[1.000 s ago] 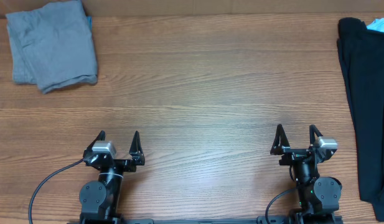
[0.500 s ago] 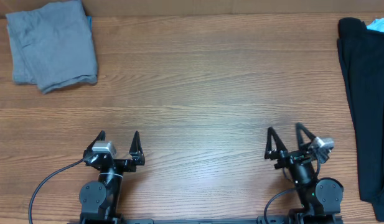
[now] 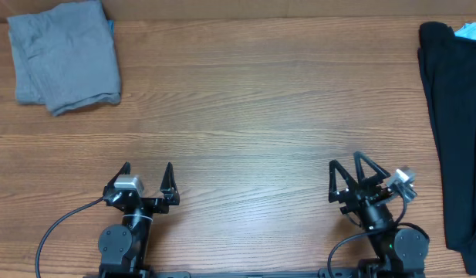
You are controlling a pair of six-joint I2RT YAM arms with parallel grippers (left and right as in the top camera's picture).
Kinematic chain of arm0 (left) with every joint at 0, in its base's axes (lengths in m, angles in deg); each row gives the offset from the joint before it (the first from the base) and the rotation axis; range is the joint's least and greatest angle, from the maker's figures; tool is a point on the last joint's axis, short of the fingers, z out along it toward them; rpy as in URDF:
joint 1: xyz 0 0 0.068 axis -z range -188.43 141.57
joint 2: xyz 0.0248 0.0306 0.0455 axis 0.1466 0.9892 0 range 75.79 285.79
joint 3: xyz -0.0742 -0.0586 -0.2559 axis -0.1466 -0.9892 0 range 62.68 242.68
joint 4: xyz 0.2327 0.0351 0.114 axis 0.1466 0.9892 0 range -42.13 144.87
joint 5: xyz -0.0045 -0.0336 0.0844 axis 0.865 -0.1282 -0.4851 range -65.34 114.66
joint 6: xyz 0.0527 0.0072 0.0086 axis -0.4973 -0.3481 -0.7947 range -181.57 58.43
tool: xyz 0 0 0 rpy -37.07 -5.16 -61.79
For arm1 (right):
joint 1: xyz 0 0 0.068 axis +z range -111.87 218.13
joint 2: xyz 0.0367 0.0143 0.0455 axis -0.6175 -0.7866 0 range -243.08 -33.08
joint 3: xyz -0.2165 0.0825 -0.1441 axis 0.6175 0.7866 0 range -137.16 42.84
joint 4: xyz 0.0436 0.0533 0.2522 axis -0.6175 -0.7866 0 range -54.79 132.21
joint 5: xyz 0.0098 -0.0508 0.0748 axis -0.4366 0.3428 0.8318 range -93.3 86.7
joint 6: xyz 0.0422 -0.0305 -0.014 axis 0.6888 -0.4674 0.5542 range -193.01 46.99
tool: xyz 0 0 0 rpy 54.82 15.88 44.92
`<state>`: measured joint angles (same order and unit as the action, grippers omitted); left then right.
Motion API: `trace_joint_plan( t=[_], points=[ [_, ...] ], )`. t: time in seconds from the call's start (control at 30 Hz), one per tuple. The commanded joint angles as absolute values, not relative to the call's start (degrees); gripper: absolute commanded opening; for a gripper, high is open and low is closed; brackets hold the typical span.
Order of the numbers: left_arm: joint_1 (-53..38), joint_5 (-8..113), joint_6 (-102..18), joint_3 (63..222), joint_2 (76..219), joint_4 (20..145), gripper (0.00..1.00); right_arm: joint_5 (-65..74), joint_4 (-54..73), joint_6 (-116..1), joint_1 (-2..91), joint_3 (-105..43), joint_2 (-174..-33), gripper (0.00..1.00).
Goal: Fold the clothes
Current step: 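Reach the right gripper to the black garment pile at right edge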
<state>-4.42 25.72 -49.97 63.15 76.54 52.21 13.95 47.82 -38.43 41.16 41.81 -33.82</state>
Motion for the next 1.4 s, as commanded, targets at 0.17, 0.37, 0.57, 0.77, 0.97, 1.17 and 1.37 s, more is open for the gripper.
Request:
trace_joint_plan(
  t=[0.17, 0.37, 0.57, 0.77, 0.97, 1.17, 1.37],
  points=[
    [-4.8, 26.2, -51.3, 63.0, 76.0, 52.2, 1.0, 5.5, 57.6, -37.2, 41.0, 38.7, -33.8, 1.0],
    [-4.8, 26.2, -51.3, 63.0, 76.0, 52.2, 1.0, 2.1, 56.5, -46.6, 41.0, 27.4, -41.6, 1.0],
    [-4.8, 26.1, -51.3, 63.0, 76.0, 52.2, 1.0, -4.0, 51.4, -53.5, 41.0, 10.9, -60.6, 1.0],
    [-4.8, 26.2, -51.3, 63.0, 76.0, 52.2, 1.0, -13.4, 36.4, -61.2, 40.1, -12.5, -86.1, 1.0],
    [-4.8, 26.2, -51.3, 63.0, 76.0, 52.2, 1.0, -15.3, 10.8, -64.1, 31.0, -42.9, -115.4, 1.0],
    [-4.8, 26.2, -51.3, 63.0, 76.0, 52.2, 1.0, -15.3, 0.8, -64.1, 24.2, -55.5, -132.1, 1.0],
    [-4.8, 26.2, -51.3, 63.0, 76.0, 52.2, 1.0, -15.2, 5.6, -64.4, 17.1, -55.5, -138.8, 1.0]
  ],
)
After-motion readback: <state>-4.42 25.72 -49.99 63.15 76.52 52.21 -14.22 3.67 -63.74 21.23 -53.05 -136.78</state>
